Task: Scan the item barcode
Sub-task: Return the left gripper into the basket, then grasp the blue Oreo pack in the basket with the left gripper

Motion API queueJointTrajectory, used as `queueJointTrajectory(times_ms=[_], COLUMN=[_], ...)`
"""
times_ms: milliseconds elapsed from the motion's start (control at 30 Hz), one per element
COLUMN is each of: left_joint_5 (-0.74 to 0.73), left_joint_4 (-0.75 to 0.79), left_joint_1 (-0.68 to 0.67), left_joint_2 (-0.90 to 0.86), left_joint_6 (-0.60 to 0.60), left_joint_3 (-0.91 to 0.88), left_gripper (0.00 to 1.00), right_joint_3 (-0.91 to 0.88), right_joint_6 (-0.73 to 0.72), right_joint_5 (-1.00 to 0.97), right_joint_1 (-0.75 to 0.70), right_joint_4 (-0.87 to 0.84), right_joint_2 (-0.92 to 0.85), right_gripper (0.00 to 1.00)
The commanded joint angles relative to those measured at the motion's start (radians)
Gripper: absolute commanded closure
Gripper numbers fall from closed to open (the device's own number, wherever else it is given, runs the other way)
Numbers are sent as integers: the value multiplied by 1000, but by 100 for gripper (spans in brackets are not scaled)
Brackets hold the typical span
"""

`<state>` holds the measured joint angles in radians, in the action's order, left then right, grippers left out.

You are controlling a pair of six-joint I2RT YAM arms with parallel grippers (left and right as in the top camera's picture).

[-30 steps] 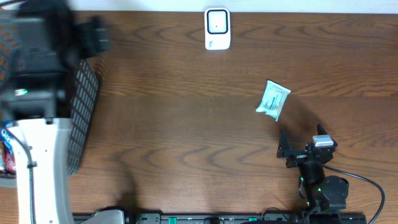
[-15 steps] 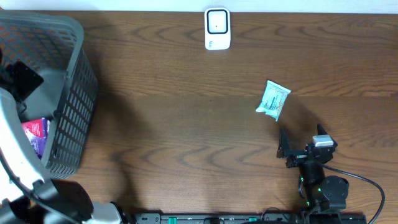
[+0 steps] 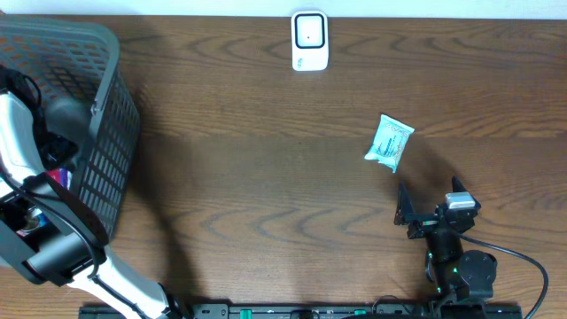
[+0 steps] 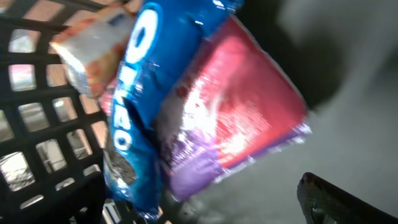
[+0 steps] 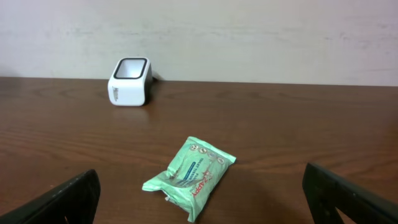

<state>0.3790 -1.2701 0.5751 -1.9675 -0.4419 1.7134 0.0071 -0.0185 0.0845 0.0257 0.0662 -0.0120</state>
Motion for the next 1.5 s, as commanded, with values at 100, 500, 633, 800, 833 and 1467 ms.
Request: queueJointTrajectory(times_ms=[100,500,633,800,833,1467], left_joint_5=[77,13,3,3,3,-206], left_joint_4=[-9,25,77,138,148,188], left_joint_1=[58,135,135,135,135,53], left_joint_2=[13,13,13,13,13,280], left_joint_6=[-53,-22,4,7,7,7], left_joint_3=[5,-79,-130,-192,-198,-90], left_gripper=[2,1,10,37,44,93], right_joint_3=[-2,-2,-2,-2,-2,-2], right_joint_6=[-14,-14,-14,-14,-14,-14], right_joint_5=[-4,-5,-5,-5,-5,-5], right_joint_1=[8,8,8,8,8,8], right_joint_4=[3,3,3,3,3,3], right_joint_2=[5,5,5,5,5,5], right_gripper=[1,1,1,1,1,1])
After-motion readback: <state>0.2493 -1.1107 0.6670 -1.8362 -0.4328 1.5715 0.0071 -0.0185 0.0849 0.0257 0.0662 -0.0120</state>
